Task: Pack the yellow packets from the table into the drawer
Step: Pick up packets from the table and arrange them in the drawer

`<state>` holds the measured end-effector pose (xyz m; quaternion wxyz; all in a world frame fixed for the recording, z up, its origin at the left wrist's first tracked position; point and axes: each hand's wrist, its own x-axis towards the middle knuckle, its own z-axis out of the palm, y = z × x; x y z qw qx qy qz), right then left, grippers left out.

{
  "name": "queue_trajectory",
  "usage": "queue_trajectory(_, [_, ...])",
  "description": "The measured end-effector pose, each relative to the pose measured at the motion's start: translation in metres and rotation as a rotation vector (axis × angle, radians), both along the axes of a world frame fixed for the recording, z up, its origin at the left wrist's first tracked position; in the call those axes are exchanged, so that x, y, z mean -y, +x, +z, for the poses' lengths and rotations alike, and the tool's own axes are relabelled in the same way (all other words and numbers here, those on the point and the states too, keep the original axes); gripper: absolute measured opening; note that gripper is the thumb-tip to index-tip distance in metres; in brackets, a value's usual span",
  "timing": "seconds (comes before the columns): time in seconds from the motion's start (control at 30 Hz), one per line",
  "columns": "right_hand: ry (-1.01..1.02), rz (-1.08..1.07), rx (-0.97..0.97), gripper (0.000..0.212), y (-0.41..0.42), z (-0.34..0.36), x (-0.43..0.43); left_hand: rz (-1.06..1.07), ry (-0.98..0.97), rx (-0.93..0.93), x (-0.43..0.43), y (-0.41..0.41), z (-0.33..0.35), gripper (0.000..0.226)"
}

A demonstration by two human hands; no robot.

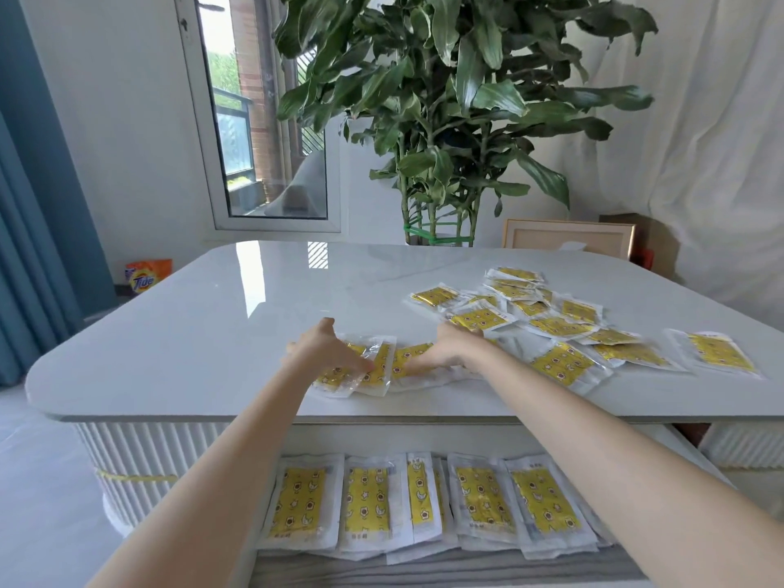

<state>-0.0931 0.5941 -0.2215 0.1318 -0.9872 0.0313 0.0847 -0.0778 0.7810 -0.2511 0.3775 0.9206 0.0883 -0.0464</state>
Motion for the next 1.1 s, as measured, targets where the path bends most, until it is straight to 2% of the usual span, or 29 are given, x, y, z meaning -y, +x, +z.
queue_trajectory(0.1, [-0.012,-0.027,-0.037,0.090,0.004,-0.004,0.000,0.009,0.045,-0.033,0.004,-0.001,0.003,0.109])
queue_trajectory(0.2, [0.131,-0.082,-0.035,0.100,0.017,-0.013,0.000,0.021,0.038,-0.030,0.006,-0.004,0.002,0.104])
queue_trajectory(0.4, [0.411,-0.171,-0.006,0.132,0.021,-0.023,0.002,0.086,-0.163,0.044,0.003,-0.013,0.000,0.101])
queue_trajectory(0.5, [0.497,-0.246,0.117,0.115,0.022,-0.024,0.006,0.127,-0.271,0.075,0.000,-0.019,-0.001,0.092])
queue_trajectory(0.63, [0.958,-0.323,0.104,0.076,0.019,-0.017,0.018,0.132,-0.532,0.072,0.001,-0.028,0.003,0.046])
queue_trajectory(0.73, [1.249,-0.422,0.136,0.072,0.020,-0.014,0.031,0.103,-0.686,0.061,0.010,-0.032,0.005,0.031])
queue_trajectory(0.8, [1.354,-0.495,0.240,0.074,0.023,-0.011,0.044,0.087,-0.756,0.056,0.019,-0.032,0.005,0.028])
queue_trajectory(0.87, [1.347,-0.558,0.335,0.078,0.020,-0.004,0.060,0.071,-0.846,0.035,0.028,-0.030,0.004,0.030])
queue_trajectory(0.97, [1.174,-0.576,0.468,0.074,0.015,0.000,0.085,0.070,-0.889,0.011,0.039,-0.025,0.002,0.036])
queue_trajectory(1.1, [0.947,-0.507,0.463,0.077,0.021,-0.004,0.101,0.093,-0.904,0.044,0.051,-0.016,-0.004,0.022])
